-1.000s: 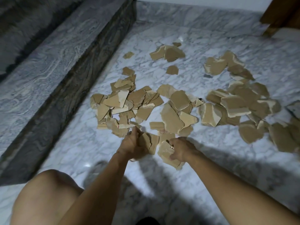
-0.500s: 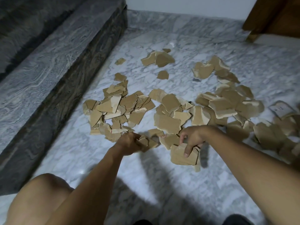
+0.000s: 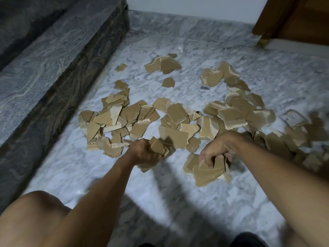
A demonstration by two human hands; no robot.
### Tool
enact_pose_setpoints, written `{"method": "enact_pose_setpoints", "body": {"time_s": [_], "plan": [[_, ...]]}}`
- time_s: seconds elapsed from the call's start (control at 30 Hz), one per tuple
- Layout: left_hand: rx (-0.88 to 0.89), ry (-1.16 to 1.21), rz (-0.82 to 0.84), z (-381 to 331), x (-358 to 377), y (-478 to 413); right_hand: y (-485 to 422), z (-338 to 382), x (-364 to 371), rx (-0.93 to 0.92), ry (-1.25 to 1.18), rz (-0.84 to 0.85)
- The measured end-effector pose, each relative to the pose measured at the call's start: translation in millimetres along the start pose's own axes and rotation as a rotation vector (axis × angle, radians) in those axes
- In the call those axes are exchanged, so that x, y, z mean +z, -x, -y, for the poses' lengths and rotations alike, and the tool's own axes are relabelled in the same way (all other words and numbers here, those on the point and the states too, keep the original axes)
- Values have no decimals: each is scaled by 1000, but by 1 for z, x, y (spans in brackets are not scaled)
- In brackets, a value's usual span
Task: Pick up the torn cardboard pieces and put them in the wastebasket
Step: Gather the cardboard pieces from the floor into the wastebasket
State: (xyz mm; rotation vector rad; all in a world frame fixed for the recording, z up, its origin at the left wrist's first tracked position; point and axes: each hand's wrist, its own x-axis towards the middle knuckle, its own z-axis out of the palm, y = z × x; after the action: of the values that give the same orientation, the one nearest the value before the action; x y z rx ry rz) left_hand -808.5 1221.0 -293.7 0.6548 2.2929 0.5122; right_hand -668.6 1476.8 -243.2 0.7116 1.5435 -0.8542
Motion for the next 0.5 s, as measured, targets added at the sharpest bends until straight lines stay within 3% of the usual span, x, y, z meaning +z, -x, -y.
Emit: {"method": "enact_pose_setpoints", "body": {"time_s": [0.17, 0.27, 0.37, 0.43, 0.5], "plan": [[70, -154, 27, -21, 24, -16, 0, -13, 2, -242, -247, -57], [61, -213, -19, -24, 41, -25, -7, -27, 2, -369, -507, 24], [36, -159, -54, -24, 49, -30, -9, -39, 0, -417, -613, 109], [23, -142, -45, -26, 50, -30, -6, -39, 2, -369, -455, -33], [4, -136, -53, -29, 49, -30, -5, -38, 0, -256, -5, -337]]}}
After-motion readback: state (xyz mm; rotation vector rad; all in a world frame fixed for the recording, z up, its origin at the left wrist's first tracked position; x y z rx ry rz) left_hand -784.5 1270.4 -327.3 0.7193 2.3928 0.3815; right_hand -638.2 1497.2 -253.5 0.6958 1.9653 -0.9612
